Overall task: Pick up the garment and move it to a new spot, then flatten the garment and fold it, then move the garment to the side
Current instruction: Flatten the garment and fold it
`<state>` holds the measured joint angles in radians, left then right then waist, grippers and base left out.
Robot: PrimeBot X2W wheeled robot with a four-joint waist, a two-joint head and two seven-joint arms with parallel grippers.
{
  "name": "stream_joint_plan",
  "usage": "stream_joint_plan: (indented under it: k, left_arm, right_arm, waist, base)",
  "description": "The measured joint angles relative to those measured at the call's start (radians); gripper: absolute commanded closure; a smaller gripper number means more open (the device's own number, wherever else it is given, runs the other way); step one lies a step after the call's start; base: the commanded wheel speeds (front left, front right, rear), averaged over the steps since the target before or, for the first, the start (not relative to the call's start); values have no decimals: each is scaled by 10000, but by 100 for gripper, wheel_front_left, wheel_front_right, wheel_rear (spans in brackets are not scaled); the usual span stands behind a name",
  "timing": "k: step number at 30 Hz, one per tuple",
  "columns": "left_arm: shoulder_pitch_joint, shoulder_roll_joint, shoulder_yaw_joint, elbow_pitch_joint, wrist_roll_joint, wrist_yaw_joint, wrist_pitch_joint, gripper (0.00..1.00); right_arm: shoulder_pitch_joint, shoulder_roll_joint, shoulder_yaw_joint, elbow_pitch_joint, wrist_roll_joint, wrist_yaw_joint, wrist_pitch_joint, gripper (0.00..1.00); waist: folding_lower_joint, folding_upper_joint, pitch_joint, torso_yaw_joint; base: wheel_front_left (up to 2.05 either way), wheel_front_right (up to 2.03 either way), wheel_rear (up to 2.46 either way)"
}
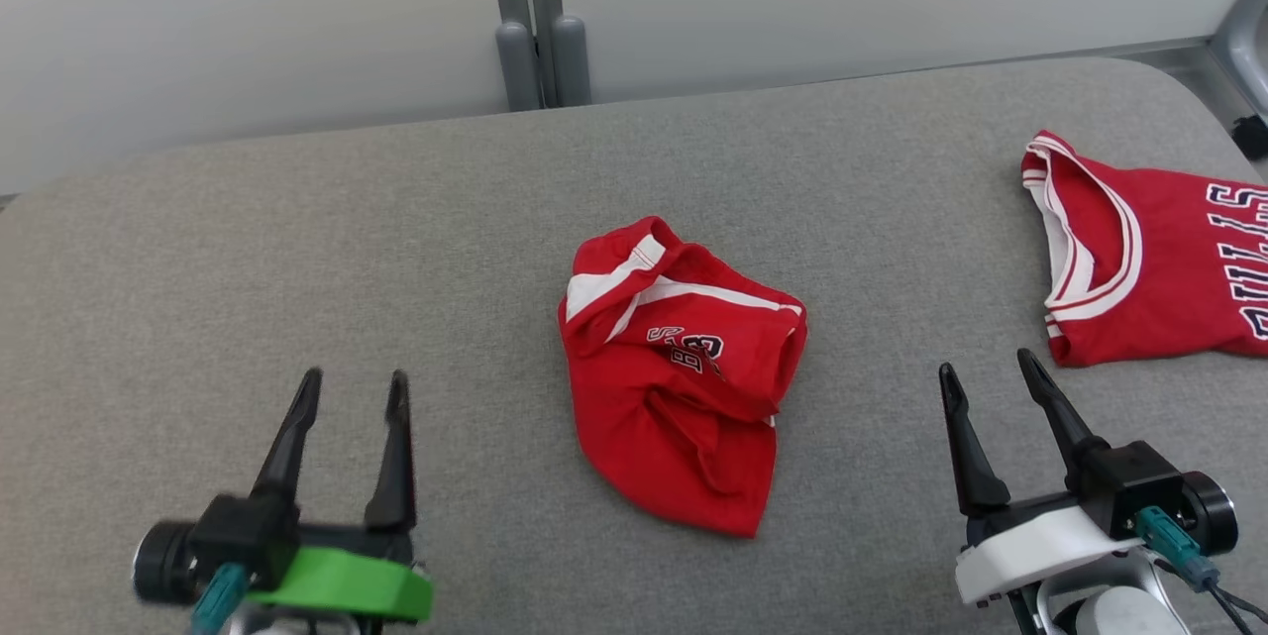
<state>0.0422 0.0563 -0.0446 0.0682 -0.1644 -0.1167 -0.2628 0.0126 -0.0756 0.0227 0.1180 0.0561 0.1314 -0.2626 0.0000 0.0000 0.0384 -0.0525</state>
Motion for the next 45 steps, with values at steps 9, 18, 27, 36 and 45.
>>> stream_joint_plan:
  k: [9,18,27,36,45]
  left_arm:
    - [-5062,951,-4326,1741,242,-127,1547,0]
    - [-7675,1812,-6017,5287,-978,-82,3568,0]
    - [-7751,1695,-5432,6822,-1624,311,3450,100]
    - [-8193,746,-3613,6217,-3427,1060,2205,100]
    - [-8252,938,-3131,4748,-3517,1657,1467,100]
  right_arm:
    - [-617,111,476,71,268,0,-2,0]
    - [-916,232,757,244,527,0,0,0]
    - [-820,245,571,219,539,0,0,0]
    - [-770,253,550,226,500,0,0,0]
    - [-568,253,518,270,460,0,0,0]
  waist:
    - [0,0,819,-891]
    - [0,0,1492,-2258]
    - [0,0,1790,-2688]
    - [0,0,1574,-2180]
    - [0,0,1158,-1750]
  base:
    - [0,0,0]
    - [0,0,0]
    - [0,0,0]
    - [0,0,0]
    - [0,0,0]
